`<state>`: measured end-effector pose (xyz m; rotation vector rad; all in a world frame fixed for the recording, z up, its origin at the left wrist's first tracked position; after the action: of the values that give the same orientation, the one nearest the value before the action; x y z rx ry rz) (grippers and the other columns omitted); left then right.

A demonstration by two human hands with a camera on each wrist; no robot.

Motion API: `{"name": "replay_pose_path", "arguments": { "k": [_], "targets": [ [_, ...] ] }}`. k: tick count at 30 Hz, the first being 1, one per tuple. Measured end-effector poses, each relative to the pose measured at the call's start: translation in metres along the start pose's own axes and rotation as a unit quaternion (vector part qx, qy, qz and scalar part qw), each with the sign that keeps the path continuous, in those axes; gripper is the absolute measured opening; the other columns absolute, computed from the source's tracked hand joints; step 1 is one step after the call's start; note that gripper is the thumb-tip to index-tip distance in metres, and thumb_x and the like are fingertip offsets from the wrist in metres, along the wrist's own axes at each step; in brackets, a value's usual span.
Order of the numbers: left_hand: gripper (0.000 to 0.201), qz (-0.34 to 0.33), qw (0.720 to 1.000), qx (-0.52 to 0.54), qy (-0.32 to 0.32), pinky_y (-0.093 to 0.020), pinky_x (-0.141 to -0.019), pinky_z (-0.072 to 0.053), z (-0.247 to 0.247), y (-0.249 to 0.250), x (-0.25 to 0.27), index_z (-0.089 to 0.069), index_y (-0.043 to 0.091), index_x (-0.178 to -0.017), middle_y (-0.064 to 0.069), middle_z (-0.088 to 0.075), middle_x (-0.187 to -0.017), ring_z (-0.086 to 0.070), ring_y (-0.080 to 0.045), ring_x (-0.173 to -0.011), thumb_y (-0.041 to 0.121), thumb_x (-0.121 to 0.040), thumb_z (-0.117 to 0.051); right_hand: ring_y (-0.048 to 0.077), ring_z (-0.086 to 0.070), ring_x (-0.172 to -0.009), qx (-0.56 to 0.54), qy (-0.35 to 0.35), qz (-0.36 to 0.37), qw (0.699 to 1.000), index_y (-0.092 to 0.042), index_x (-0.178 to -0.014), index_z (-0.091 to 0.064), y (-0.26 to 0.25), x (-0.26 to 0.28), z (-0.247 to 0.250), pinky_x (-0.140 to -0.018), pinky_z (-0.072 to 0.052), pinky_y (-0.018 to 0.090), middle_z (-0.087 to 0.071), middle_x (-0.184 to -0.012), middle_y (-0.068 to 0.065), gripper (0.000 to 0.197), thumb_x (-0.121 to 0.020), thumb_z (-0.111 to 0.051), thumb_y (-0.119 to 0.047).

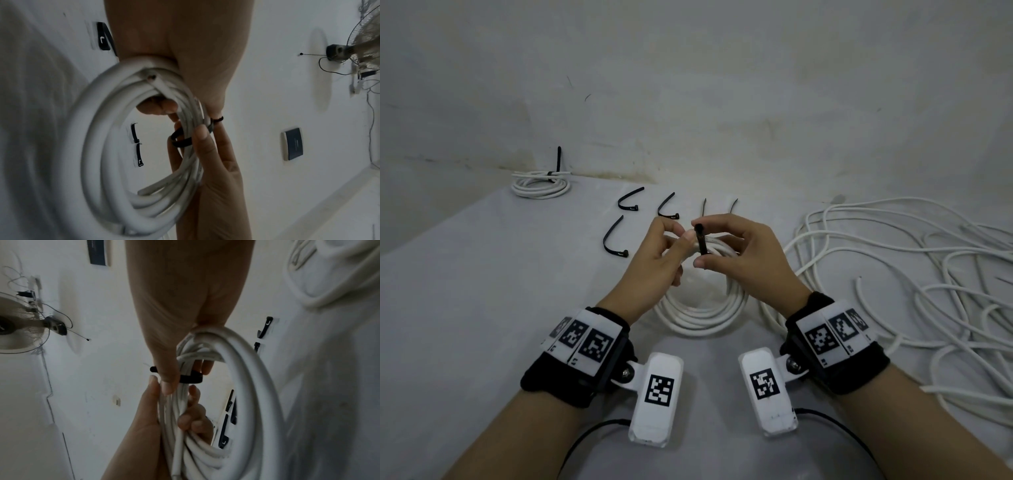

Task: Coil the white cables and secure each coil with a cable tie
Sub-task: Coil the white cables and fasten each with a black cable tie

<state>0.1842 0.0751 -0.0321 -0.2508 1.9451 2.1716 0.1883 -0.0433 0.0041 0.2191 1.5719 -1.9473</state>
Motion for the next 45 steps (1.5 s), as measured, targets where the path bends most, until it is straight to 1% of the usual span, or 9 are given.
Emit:
{"name": "replay_pose_path", "arguments": {
  "k": [5,11,16,22,30,36,39,42,45],
  "targets": [
    [0.006,-0.014,1.000,-0.005,0.008,-0.021,-0.062,-0.047,0.005,0.000,-0.001,-0.047,0.027,-0.093,-0.006,-0.059,-0.099,-0.058,-0.005,-0.065,0.030,-0.094,-0.052,0.011,-0.066,-0.099,0.006,0.002,-0.005,1.000,-0.014,-0.104,-0.068,0.004,0.003,-0.005,-0.088,-0.052,0.026,-0.070,-0.101,-0.007,0.042,-0.068,-0.080,0.003],
    [0.012,-0.091,0.994,-0.009,0.066,-0.016,-0.050,-0.042,0.016,0.021,0.003,-0.052,0.025,-0.087,-0.002,-0.059,-0.089,-0.059,-0.005,-0.064,0.017,-0.090,-0.061,0.015,-0.068,-0.094,-0.023,0.016,-0.009,1.000,-0.015,-0.101,-0.067,0.003,0.004,-0.006,-0.087,-0.054,0.029,-0.071,-0.101,0.000,0.042,-0.066,-0.083,0.001],
    [0.011,-0.081,0.993,-0.005,0.081,-0.019,-0.045,-0.039,0.019,0.017,0.002,-0.055,0.021,-0.086,-0.007,-0.060,-0.087,-0.053,-0.006,-0.052,0.017,-0.088,-0.065,0.016,-0.069,-0.091,-0.028,0.023,-0.021,0.999,-0.015,-0.100,-0.066,0.005,0.004,-0.007,-0.082,-0.054,0.025,-0.071,-0.099,0.001,0.042,-0.066,-0.083,0.001],
    [0.005,-0.056,0.996,0.003,0.065,-0.021,-0.044,-0.037,0.016,0.010,-0.001,-0.061,0.019,-0.088,-0.005,-0.061,-0.083,-0.048,-0.016,-0.053,0.018,-0.088,-0.066,0.024,-0.070,-0.087,-0.047,0.068,-0.028,0.996,-0.003,-0.093,-0.068,0.005,0.003,0.002,-0.080,-0.058,0.036,-0.069,-0.096,0.014,0.008,-0.087,-0.067,-0.008],
    [0.013,-0.033,0.998,0.017,0.046,-0.016,-0.045,-0.035,0.008,0.008,0.001,-0.073,0.025,-0.092,0.007,-0.062,-0.076,-0.041,-0.006,-0.044,0.015,-0.087,-0.066,0.001,-0.062,-0.077,0.126,0.107,0.023,0.986,-0.018,-0.077,-0.065,-0.011,-0.002,0.016,-0.069,-0.047,0.011,-0.065,-0.076,-0.012,0.012,-0.086,-0.069,-0.011],
    [0.005,-0.046,0.998,0.020,0.035,-0.010,-0.045,-0.034,0.003,0.015,0.004,-0.069,0.016,-0.090,0.000,-0.062,-0.076,-0.049,0.002,-0.043,0.016,-0.086,-0.066,0.004,-0.060,-0.075,0.134,0.093,0.029,0.986,-0.016,-0.075,-0.064,-0.017,-0.001,0.013,-0.061,-0.046,0.012,-0.064,-0.075,-0.009,0.012,-0.085,-0.068,-0.010],
    [0.004,-0.056,0.998,0.004,0.040,-0.007,-0.051,-0.037,0.005,0.016,0.002,-0.068,0.019,-0.083,0.010,-0.065,-0.074,-0.052,0.004,-0.049,0.015,-0.083,-0.069,0.007,-0.061,-0.075,0.131,0.094,0.028,0.986,-0.014,-0.076,-0.063,-0.019,-0.001,0.009,-0.064,-0.050,0.016,-0.063,-0.074,-0.010,0.012,-0.085,-0.067,-0.008],
    [0.005,-0.052,0.998,-0.012,0.035,-0.016,-0.058,-0.036,0.004,0.014,-0.001,-0.069,0.021,-0.082,0.010,-0.066,-0.077,-0.052,0.004,-0.051,0.020,-0.080,-0.072,0.006,-0.058,-0.075,0.159,0.135,0.065,0.976,-0.016,-0.076,-0.060,-0.034,-0.002,0.018,-0.064,-0.046,0.012,-0.061,-0.075,-0.011,0.014,-0.086,-0.065,-0.006],
    [0.004,-0.055,0.998,-0.009,0.029,-0.014,-0.056,-0.035,0.000,0.016,0.000,-0.068,0.018,-0.083,0.005,-0.067,-0.077,-0.051,0.004,-0.049,0.019,-0.081,-0.072,0.006,-0.058,-0.074,0.158,0.181,0.084,0.967,-0.019,-0.078,-0.058,-0.042,-0.001,0.031,-0.064,-0.049,0.018,-0.060,-0.076,-0.012,0.014,-0.088,-0.064,-0.009]
  ]
}}
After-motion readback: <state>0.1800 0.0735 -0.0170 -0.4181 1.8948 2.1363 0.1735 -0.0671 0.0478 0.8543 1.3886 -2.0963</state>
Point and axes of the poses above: each hand's wrist, its own x-axis away from the middle knuckle, its own z-axis out of the back of the hand, y = z × x, the point moved 10 cm from there along -x, towards the middle knuckle
